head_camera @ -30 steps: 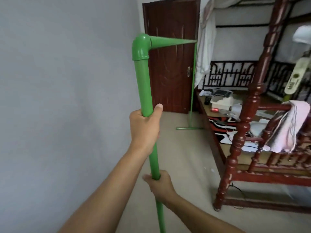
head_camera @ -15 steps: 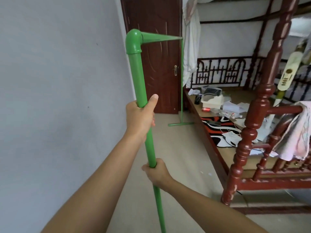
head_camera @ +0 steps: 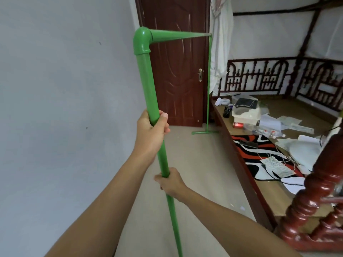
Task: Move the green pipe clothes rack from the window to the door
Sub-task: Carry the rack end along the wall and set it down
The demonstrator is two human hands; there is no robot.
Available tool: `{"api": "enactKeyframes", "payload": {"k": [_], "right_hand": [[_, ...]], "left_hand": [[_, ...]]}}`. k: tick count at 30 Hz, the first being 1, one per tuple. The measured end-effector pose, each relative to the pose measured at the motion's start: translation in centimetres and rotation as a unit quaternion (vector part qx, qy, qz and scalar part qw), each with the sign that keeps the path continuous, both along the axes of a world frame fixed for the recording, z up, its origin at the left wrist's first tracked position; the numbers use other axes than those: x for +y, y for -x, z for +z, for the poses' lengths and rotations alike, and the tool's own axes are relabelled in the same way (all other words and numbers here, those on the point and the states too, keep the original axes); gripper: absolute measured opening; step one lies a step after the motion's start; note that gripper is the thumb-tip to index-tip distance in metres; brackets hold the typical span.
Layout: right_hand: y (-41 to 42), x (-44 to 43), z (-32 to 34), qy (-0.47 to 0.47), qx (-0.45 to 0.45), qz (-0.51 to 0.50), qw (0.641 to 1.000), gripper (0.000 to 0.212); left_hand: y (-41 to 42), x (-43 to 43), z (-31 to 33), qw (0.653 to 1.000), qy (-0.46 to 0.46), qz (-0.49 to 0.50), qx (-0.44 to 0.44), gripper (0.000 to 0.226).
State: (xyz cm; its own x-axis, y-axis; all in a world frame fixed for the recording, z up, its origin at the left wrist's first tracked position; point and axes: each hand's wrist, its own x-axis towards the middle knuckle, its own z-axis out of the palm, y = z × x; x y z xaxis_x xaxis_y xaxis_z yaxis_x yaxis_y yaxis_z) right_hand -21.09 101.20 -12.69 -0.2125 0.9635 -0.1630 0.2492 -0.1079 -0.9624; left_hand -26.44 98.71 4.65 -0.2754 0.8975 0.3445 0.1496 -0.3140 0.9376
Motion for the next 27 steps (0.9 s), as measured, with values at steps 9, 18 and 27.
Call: {"api": "enactKeyframes", "payload": {"k": [9, 18, 27], "right_hand": [[2.7, 11.8, 0.2, 0.011, -0.018, -0.016, 1.0, 0.021], [3.6, 20.0, -0.1, 0.009, -0.129, 0.023, 0.991, 0.028], [6.0, 24.1, -4.3, -0.01, -0.139, 0.223, 0.965, 0.027]], "left_hand": [[4.0, 12.2, -0.3, 0.996, 0.009, -0.05, 0.075, 0.008], [7.0, 20.5, -0.3, 0.989, -0.008, -0.087, 0.119, 0.008], [12.8, 23.0, -0.3, 0.99, -0.004, -0.06, 0.125, 0.002]]}}
